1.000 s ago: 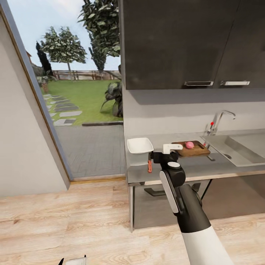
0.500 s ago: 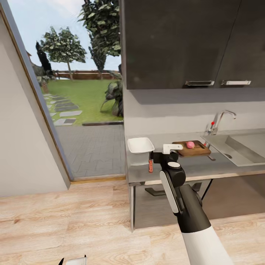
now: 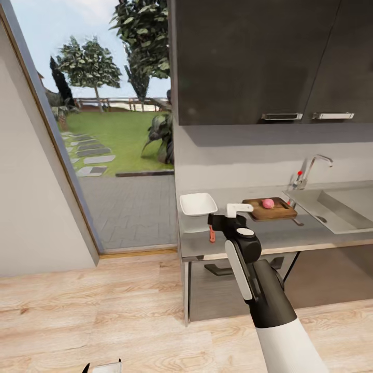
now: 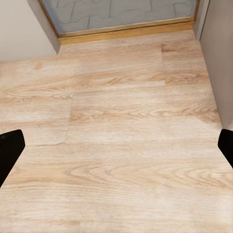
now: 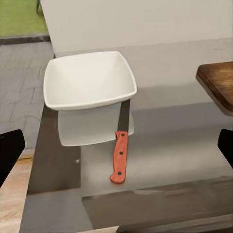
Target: In the kitchen, take the Vidalia onion out of the sink, dice it on the chopping board with the paring knife, put the diced onion into the bowl on the countertop, then place both the paring knife and the chopping board into the sink.
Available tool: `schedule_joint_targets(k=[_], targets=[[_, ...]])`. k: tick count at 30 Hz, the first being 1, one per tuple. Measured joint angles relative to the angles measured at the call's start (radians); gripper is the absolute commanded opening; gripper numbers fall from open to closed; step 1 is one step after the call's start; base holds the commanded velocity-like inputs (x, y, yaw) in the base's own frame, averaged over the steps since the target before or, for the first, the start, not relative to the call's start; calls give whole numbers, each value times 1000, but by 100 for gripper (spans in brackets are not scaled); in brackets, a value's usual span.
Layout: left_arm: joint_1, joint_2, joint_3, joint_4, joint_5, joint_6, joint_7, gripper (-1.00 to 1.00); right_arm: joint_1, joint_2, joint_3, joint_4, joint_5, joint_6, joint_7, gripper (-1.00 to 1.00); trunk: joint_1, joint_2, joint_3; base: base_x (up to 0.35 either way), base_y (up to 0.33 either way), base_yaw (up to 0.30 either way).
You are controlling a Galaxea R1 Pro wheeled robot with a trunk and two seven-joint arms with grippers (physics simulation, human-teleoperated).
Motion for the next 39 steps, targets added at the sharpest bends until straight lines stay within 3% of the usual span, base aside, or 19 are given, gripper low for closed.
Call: schedule_joint_targets(k=[22,39], targets=[[0,-1,0,0,0,1,2,100,1,0,0,46,4,-2,-1,100,0,0,-4,6,0,0],[0,-1,0,0,0,2,2,100,1,0,1,83,6,-1,0,100,0,0,-18,166,-12,0]])
